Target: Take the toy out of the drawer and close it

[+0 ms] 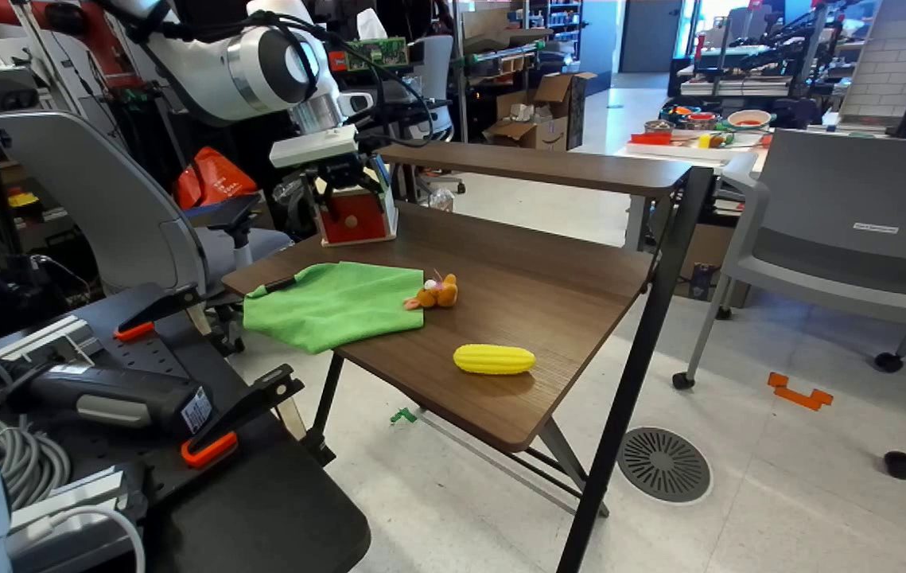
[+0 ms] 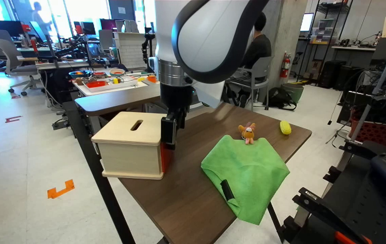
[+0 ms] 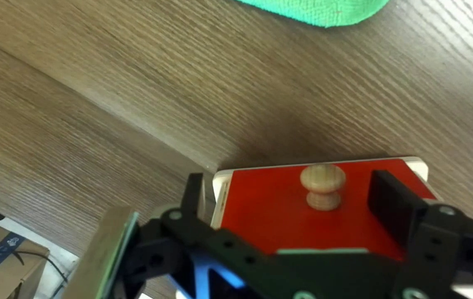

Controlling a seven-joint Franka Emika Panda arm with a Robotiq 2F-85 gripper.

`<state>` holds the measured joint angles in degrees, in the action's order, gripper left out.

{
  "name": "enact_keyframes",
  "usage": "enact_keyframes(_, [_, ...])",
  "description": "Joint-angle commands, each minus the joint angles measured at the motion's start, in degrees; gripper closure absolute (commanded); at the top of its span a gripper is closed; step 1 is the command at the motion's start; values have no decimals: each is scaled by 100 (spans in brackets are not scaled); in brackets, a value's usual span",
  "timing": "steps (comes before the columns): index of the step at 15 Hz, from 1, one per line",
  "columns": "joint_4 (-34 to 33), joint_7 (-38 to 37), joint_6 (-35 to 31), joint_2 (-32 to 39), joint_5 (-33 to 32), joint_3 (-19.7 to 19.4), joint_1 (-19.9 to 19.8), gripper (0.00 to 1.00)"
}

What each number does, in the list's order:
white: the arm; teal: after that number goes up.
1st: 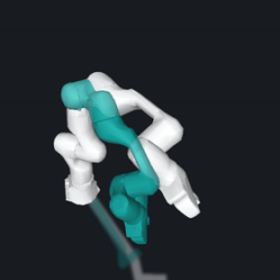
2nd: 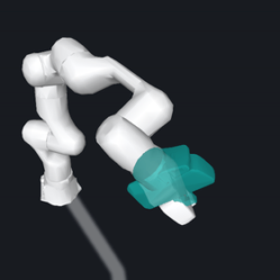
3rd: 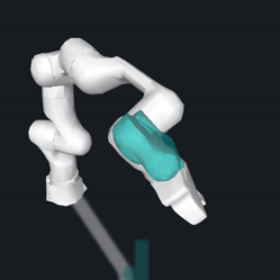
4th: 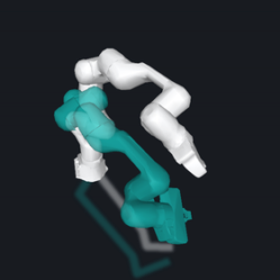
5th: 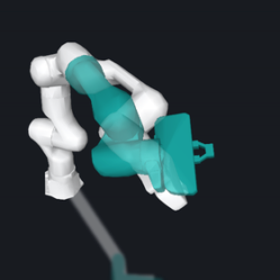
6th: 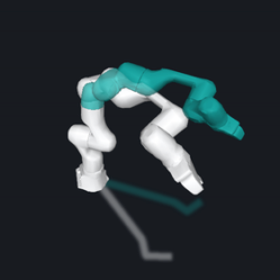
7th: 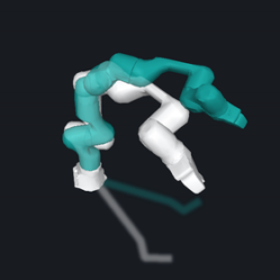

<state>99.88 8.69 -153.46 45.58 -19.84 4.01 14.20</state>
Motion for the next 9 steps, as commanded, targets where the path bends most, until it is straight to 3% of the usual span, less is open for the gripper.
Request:
enact_keyframes(1, [-22,-184,-264,29,30,-104,89,0])
enact_keyframes(9, [881,-996,291,-837,-623,-1033,817,0])
